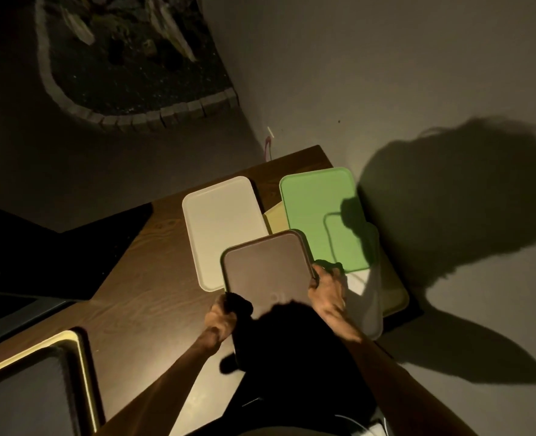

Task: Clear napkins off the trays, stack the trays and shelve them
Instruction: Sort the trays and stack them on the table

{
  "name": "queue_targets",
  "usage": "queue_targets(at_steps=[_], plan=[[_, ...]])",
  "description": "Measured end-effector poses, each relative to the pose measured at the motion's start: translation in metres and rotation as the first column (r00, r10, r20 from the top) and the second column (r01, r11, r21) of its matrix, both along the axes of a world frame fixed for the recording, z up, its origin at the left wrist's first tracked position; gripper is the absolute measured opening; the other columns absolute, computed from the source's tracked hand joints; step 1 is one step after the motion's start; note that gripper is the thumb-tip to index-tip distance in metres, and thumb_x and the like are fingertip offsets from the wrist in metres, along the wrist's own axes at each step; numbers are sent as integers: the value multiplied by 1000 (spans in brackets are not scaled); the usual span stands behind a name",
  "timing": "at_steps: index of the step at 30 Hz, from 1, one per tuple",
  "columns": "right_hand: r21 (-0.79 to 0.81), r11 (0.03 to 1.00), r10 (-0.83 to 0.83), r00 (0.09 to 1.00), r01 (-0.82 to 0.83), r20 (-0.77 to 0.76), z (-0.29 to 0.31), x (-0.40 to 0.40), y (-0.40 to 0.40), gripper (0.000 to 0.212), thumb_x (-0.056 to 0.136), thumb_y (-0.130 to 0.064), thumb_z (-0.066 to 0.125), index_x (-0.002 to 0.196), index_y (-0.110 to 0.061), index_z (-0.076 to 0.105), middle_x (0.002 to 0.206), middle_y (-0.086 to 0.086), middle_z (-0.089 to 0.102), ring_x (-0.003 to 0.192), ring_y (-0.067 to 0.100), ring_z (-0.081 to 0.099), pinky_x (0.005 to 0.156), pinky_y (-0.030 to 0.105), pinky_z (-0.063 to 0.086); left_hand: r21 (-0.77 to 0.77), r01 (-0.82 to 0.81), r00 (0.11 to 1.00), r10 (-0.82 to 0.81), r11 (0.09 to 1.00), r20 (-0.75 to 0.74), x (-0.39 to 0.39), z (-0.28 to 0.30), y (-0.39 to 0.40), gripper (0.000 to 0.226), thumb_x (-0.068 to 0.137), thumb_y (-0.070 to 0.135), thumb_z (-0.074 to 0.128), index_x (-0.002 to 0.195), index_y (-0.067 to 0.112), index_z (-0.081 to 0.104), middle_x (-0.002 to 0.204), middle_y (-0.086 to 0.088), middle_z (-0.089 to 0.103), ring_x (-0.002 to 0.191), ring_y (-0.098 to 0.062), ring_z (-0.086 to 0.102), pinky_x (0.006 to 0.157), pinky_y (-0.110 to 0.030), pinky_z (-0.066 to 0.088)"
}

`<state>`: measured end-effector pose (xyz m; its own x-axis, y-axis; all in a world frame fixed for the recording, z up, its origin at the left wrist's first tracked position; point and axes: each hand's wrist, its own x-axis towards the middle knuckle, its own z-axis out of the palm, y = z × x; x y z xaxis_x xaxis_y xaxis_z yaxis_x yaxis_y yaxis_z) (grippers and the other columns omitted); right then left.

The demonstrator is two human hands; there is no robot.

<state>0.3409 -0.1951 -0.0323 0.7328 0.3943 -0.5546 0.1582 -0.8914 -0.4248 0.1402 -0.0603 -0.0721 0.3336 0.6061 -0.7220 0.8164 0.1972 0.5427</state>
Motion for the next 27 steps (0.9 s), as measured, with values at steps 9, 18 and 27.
queue_targets(at_steps=[9, 18, 27], plan=[[116, 981, -128, 972, 153, -199, -18, -15, -7, 45, 102, -12, 40, 147, -15, 39, 140, 18, 54, 126, 36, 51, 105, 37, 40, -348, -304, 943, 331, 887, 18, 1, 16, -5, 22, 91, 21, 67, 111, 16, 62, 101, -13, 68, 76, -15, 65, 62, -30, 50], [347, 910, -154, 963, 225, -221, 0, 4, 29, 40, 100, -22, 51, 139, -12, 53, 133, 10, 62, 125, 27, 55, 99, 23, 39, -506, -457, 753, 621, 732, 218, -5, 13, 18, 55, 87, 30, 70, 138, 18, 52, 113, 2, 71, 119, -20, 61, 103, -35, 42], [-124, 948, 313, 923, -292, 225, -5, 40, 70, 39, 92, -45, 56, 108, -10, 60, 102, 10, 67, 92, 27, 66, 69, 29, 43, -378, -559, 627, 675, 738, 390, -42, 48, 60, 17, 91, 16, 64, 107, 13, 68, 84, 1, 77, 74, -13, 70, 60, -20, 57]])
